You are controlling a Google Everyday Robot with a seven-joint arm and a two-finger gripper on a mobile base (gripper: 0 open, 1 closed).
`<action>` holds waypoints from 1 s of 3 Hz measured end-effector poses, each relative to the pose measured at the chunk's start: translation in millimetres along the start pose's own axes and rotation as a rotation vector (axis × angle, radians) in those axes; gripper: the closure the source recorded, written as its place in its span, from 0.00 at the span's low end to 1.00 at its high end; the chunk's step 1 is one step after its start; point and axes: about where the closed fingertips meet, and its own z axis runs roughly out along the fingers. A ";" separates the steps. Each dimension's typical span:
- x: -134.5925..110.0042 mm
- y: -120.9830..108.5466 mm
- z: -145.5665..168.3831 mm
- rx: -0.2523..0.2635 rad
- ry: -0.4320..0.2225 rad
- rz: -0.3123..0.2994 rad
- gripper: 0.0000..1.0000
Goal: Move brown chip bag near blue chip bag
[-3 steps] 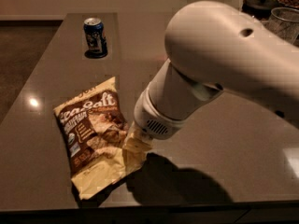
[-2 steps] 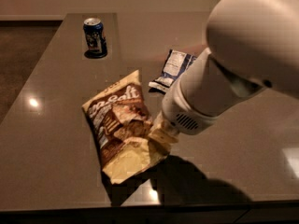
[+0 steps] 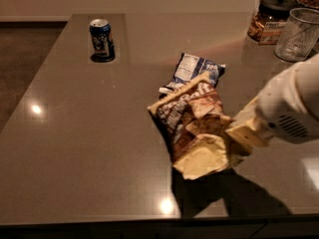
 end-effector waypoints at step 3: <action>48.3 -57.3 -4.7 0.067 0.031 0.116 0.61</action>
Offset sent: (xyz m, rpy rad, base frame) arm 0.0293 -0.0833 -0.0210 -0.0002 0.0369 -0.1571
